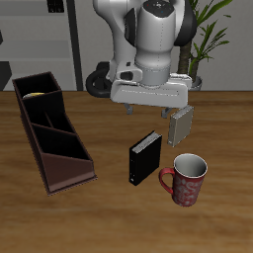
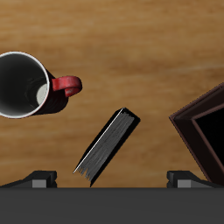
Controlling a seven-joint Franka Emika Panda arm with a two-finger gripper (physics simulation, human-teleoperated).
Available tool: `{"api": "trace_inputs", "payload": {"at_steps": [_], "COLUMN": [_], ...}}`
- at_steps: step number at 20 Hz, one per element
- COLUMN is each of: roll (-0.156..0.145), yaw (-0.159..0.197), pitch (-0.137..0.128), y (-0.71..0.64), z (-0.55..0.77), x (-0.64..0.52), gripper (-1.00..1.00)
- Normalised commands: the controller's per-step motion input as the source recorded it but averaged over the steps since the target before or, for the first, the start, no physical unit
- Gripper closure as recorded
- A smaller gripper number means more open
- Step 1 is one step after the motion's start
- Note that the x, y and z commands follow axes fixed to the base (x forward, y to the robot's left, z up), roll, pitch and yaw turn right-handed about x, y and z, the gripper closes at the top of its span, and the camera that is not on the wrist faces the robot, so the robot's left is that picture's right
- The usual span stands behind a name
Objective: Place the white-yellow mug into the right desk caddy's right compartment and place the black book into the right desk caddy's back compartment
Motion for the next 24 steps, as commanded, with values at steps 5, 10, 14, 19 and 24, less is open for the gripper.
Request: {"api": "trace_inputs", "payload": {"at_steps": [5, 10, 14, 19, 24], "roll": [0.02, -0.017, -0.005, -0.032, -0.015], "yaw": [-0.054, -0.082, -0.07, -0.132, -0.113], "pitch": [-0.018, -0.002, -0.006, -0.003, -0.032], "y": [-0.03, -0.13, -0.01, -0.05, 0.0], "z": [-0.19, -0.2, -0.18, -0.33, -0.26], "x": [0.05, 0.12, 0.05, 0.07, -0.08], "gripper": [-1.0, -1.0, -1.0, -1.0, -1.0]}}
